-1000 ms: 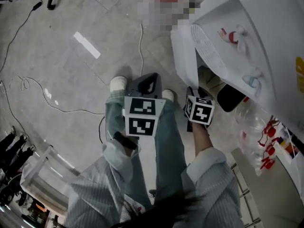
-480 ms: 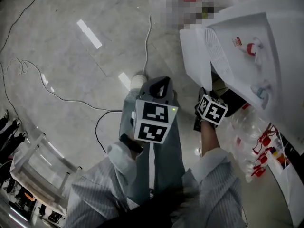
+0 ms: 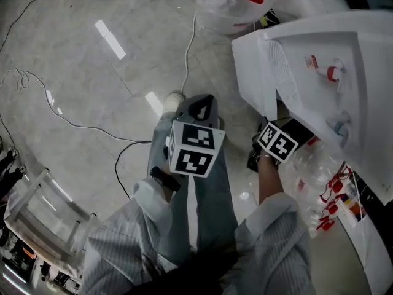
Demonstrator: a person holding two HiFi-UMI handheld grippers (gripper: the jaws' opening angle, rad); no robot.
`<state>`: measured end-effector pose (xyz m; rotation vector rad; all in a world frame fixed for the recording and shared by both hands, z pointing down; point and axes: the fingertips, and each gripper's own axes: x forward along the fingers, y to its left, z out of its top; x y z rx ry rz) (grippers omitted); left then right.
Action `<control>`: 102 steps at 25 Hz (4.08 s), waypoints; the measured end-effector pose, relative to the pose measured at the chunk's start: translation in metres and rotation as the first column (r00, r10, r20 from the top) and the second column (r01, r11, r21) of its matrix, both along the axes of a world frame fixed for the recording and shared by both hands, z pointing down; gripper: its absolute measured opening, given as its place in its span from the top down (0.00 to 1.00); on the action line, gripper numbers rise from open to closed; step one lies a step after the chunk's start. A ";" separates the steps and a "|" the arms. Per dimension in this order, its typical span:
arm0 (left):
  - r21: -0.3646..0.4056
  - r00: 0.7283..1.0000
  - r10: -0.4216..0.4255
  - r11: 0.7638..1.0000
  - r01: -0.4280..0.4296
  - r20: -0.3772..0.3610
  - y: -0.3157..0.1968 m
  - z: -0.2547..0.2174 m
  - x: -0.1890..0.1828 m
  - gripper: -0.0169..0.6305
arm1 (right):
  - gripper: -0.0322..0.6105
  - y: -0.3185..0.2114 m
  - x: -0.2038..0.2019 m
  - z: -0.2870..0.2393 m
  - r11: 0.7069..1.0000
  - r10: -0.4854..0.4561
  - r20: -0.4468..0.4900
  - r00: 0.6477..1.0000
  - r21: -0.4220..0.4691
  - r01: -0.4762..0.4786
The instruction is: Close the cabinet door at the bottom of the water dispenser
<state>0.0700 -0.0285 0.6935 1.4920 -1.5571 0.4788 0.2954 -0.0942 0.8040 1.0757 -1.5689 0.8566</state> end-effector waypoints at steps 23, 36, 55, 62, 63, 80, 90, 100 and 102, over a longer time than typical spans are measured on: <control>-0.003 0.998 -0.060 0.998 0.060 -0.020 -0.005 0.012 0.026 0.96 | 0.78 -0.055 0.033 0.000 0.986 -0.117 -0.107 0.987 0.104 0.128; -0.007 0.996 -0.089 0.996 0.089 -0.024 -0.005 0.018 0.031 0.96 | 0.78 -0.076 0.042 0.001 0.980 -0.094 -0.133 0.987 0.164 0.116; 0.049 0.999 -0.036 0.998 0.036 0.005 -0.013 -0.074 0.002 0.96 | 0.78 -0.029 -0.044 -0.099 0.982 -0.096 0.039 0.995 0.166 0.088; 0.132 1.000 -0.007 0.991 0.006 0.007 -0.029 -0.171 -0.039 0.96 | 0.82 -0.027 -0.151 -0.227 0.955 -0.200 0.231 0.952 0.263 0.137; 0.149 1.000 0.003 0.989 -0.004 0.007 -0.029 -0.190 -0.043 0.96 | 0.82 -0.024 -0.163 -0.250 0.951 -0.212 0.263 0.941 0.278 0.136; 0.590 0.947 0.214 0.742 -0.317 0.241 -0.011 -0.499 -0.054 0.96 | 0.92 0.038 -0.231 -0.649 0.644 -0.585 0.498 0.640 0.765 -0.008; 0.690 0.926 0.272 0.618 -0.377 0.262 0.020 -0.565 -0.023 0.96 | 0.93 0.075 -0.207 -0.697 0.565 -0.635 0.468 0.614 0.824 -0.043; 0.691 0.922 0.273 0.611 -0.386 0.275 0.023 -0.574 -0.015 0.96 | 0.93 0.087 -0.204 -0.711 0.552 -0.668 0.458 0.587 0.834 -0.023; 0.686 0.921 0.276 0.615 -0.389 0.275 0.021 -0.571 -0.015 0.96 | 0.93 0.087 -0.207 -0.708 0.559 -0.672 0.459 0.581 0.829 -0.009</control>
